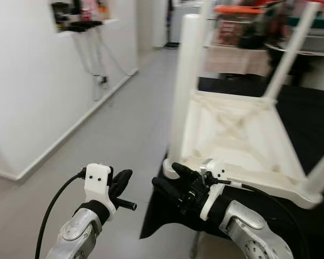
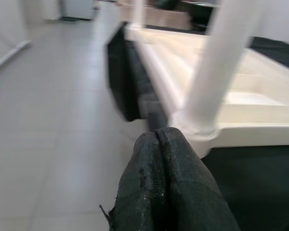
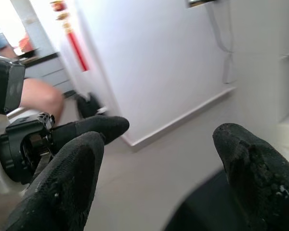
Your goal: Building children table
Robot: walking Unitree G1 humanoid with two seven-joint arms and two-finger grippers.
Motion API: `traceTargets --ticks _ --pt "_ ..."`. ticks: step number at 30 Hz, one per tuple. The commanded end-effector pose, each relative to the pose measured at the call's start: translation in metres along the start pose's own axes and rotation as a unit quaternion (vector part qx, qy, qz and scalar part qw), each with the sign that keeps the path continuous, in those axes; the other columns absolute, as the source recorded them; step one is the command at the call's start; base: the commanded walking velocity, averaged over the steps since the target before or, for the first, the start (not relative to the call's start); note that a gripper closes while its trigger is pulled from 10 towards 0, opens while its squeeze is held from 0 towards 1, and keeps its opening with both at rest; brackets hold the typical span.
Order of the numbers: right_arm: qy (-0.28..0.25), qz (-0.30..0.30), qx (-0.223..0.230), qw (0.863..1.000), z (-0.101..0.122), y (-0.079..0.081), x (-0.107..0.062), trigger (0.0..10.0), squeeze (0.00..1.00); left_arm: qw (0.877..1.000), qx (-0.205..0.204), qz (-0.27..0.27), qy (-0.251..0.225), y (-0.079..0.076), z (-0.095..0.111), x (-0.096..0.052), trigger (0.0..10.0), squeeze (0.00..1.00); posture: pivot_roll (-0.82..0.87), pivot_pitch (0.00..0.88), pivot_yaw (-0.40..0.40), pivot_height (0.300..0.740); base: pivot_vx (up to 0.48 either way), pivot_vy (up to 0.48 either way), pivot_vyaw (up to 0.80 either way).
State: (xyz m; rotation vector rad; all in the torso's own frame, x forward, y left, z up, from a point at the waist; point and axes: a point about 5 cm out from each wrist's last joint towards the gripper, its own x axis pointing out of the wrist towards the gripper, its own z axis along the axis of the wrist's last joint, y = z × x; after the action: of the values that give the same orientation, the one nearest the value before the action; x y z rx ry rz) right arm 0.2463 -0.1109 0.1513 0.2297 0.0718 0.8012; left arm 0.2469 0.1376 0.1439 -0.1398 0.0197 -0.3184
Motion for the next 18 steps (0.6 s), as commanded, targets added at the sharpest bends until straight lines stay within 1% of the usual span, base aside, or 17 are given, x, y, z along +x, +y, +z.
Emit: traceTargets --ticks 1,4,8,11,14,18 --pt "-0.003 0.001 0.006 1.000 -0.001 0.001 0.000 10.0 0.00 1.000 -0.008 0.002 0.010 0.000 -0.004 0.001 10.0 0.00 -0.09 0.000 -0.018 0.740 0.000 0.000 -0.80" --pt "-0.007 0.003 0.017 1.000 -0.001 0.002 0.002 10.0 0.00 1.000 0.005 -0.014 0.013 -0.004 -0.005 0.002 10.0 0.00 -0.09 0.000 -0.013 0.740 0.000 0.000 -0.80" --pt "-0.010 0.001 0.028 1.000 -0.001 0.003 0.003 10.0 0.00 0.999 0.029 -0.026 0.002 -0.008 -0.005 0.002 10.0 0.00 -0.09 0.000 -0.010 0.740 0.000 0.000 -0.80" --pt "-0.011 -0.001 0.030 0.999 -0.001 0.002 0.003 10.0 0.00 0.999 0.032 -0.026 0.001 -0.008 -0.005 0.003 10.0 0.00 -0.09 0.000 -0.008 0.740 0.000 0.000 -0.80" --pt "-0.018 -0.009 0.034 0.999 0.000 -0.001 0.006 10.0 0.00 0.999 0.041 0.001 -0.002 -0.001 -0.008 0.006 10.0 0.00 -0.09 0.000 -0.005 0.740 0.000 0.000 -0.80" --pt "-0.020 -0.012 0.037 0.999 0.000 -0.002 0.008 10.0 0.00 0.999 0.042 0.009 0.002 0.002 -0.010 0.009 10.0 0.00 -0.09 0.000 -0.006 0.740 0.000 0.000 -0.80"
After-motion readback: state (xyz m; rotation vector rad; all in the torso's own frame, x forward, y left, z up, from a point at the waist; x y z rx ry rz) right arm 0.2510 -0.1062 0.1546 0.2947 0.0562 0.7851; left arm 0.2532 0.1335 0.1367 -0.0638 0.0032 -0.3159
